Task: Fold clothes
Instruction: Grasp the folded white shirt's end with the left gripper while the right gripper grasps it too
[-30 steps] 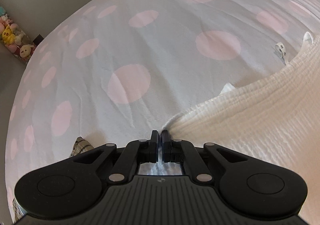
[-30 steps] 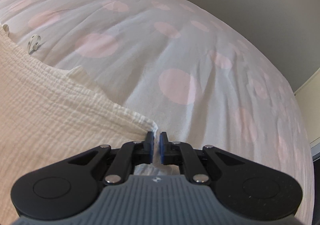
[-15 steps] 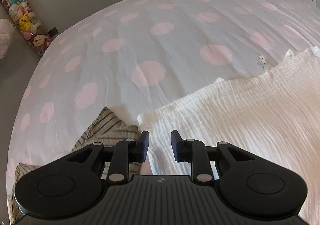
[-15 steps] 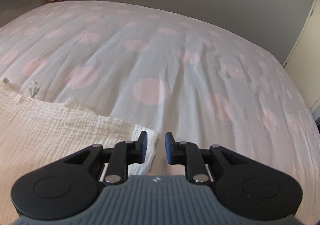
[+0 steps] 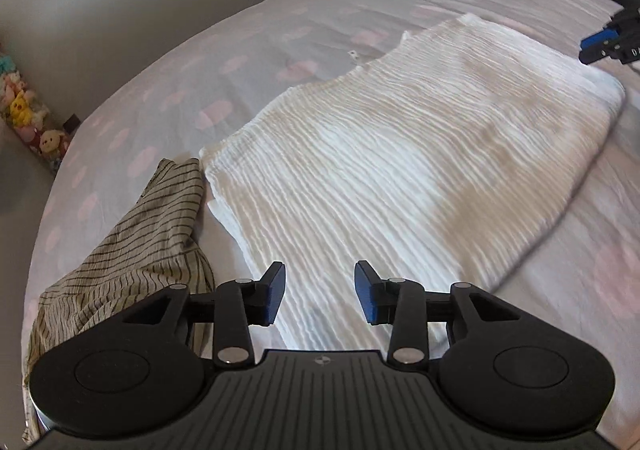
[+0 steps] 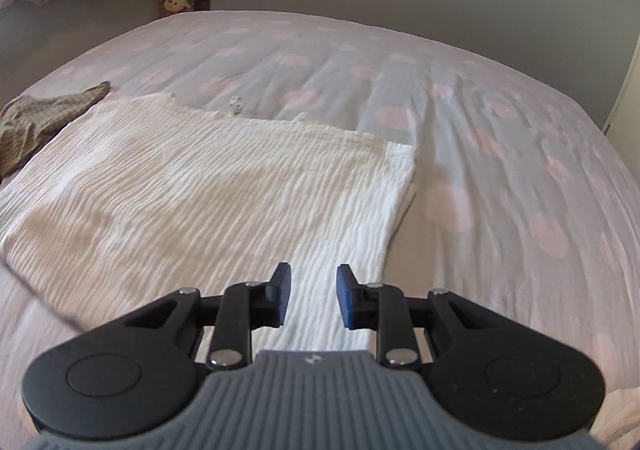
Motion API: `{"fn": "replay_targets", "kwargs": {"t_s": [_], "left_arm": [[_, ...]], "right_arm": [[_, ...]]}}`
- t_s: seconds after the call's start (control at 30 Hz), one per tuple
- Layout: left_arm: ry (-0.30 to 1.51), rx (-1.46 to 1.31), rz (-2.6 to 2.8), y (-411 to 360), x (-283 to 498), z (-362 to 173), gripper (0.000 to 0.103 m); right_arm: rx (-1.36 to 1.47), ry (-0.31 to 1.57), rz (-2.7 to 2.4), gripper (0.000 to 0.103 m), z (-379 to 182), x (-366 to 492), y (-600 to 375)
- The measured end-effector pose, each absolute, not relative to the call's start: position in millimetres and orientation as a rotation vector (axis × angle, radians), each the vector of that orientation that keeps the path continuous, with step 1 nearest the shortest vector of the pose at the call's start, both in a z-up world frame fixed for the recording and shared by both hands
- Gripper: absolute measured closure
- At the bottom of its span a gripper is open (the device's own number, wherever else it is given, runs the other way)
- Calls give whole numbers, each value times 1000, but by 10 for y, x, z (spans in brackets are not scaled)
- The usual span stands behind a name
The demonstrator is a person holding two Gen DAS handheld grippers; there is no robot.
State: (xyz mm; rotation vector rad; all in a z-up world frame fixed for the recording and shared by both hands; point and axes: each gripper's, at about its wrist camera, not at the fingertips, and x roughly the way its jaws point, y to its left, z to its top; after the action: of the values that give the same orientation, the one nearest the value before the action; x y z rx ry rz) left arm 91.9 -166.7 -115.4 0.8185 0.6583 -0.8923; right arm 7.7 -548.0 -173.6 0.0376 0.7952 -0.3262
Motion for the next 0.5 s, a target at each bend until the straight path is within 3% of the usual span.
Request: {"fn": "replay_targets", "kwargs": {"t_s": [0.13, 0.2, 0.27, 0.5], "left_arm": [[625, 921, -899, -1650, 590, -1248, 66], [580, 982, -901, -1635, 441, -1312, 65], [524, 1064, -879, -1627, 298, -1415, 60], [381, 1241, -760, -1668, 150, -1810, 60]], "right_arm": [[-83, 822, -278, 69, -1814, -14, -5184], [-173, 826, -257, 53, -1850, -51, -5050], [-265, 826, -240, 45, -1896, -69, -4930], [-540, 865, -251, 44, -2165, -68, -4704]]}}
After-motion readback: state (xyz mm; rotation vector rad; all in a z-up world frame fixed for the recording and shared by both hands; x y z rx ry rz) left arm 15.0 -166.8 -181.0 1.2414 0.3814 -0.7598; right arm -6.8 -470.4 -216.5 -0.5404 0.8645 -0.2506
